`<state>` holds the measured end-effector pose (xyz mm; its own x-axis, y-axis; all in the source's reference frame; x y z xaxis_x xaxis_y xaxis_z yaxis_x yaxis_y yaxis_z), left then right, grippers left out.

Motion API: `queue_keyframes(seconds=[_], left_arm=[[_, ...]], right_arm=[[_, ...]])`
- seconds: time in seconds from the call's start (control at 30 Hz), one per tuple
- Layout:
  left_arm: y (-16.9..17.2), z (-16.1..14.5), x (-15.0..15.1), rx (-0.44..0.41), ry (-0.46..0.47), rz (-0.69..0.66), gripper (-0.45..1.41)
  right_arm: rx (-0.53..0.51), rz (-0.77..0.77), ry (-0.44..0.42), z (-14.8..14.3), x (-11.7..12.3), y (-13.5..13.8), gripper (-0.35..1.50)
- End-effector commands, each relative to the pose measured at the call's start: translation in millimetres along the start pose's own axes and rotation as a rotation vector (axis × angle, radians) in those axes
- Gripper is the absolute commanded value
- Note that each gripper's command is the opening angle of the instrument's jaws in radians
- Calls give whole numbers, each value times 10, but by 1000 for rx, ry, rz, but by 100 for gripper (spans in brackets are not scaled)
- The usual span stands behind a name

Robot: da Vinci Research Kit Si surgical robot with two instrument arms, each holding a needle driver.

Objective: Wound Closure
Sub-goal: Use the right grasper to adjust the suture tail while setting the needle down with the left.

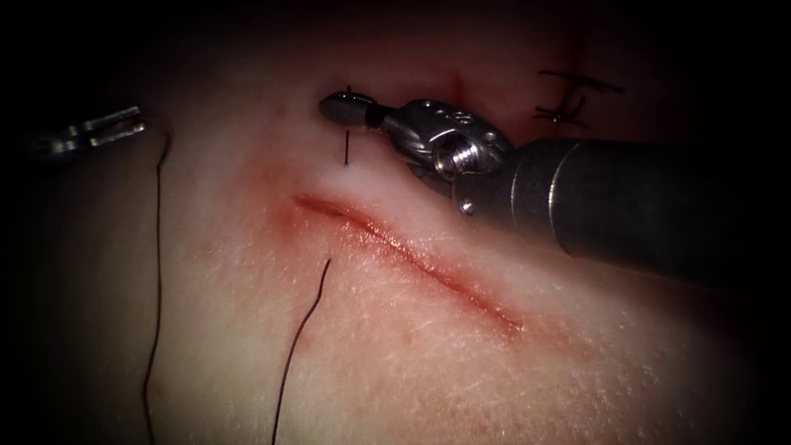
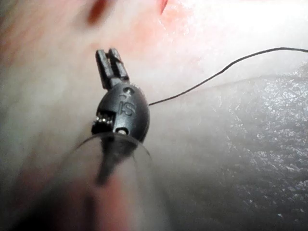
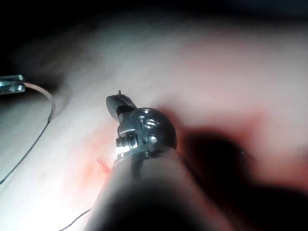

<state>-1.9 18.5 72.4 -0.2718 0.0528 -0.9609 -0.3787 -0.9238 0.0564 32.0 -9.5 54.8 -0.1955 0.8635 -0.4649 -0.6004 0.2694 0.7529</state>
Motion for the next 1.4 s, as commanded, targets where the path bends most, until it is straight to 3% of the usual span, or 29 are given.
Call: queue_keyframes(seconds=[0.03,0.27,0.73,0.77,0.8,0.83,0.87,0.9,1.0,1.13,1.2,1.27,1.3,1.33,1.37,1.4], left_arm=[[3,7,-7,-4,3,0,-45],[2,18,-37,-4,-14,-23,-45],[2,20,-46,-3,-35,-27,-45],[2,20,-46,3,-43,-27,-45],[1,20,-46,7,-55,-28,-45],[-1,21,-45,57,-72,-81,49],[-2,20,-44,82,-74,-142,72],[-2,20,-43,107,-74,-204,78],[3,13,-31,140,-76,-336,119],[4,-3,-11,161,-80,-390,131],[1,-23,2,170,-98,-407,135],[-4,-45,13,177,-119,-426,135],[-6,-52,18,178,-122,-427,130],[-9,-60,25,182,-124,-435,126],[-8,-64,34,187,-129,-448,123],[-7,-65,38,189,-132,-449,123]], right_arm=[[3,-5,3,10,6,-5,-35],[7,-11,16,11,14,-8,-35],[22,-24,40,8,24,-16,-35],[22,-37,40,8,23,-16,21],[22,-38,40,7,22,-16,63],[27,-44,42,6,22,-17,78],[29,-43,42,5,22,-17,93],[30,-43,41,3,22,-17,101],[42,-39,31,-11,28,-14,115],[66,-29,17,-39,40,-3,135],[99,-53,68,-61,45,4,128],[118,-94,80,-83,50,13,100],[117,-151,82,-89,52,16,89],[108,-328,91,-97,60,21,86],[81,-516,115,-101,70,26,88],[67,-574,132,-103,74,27,89]])
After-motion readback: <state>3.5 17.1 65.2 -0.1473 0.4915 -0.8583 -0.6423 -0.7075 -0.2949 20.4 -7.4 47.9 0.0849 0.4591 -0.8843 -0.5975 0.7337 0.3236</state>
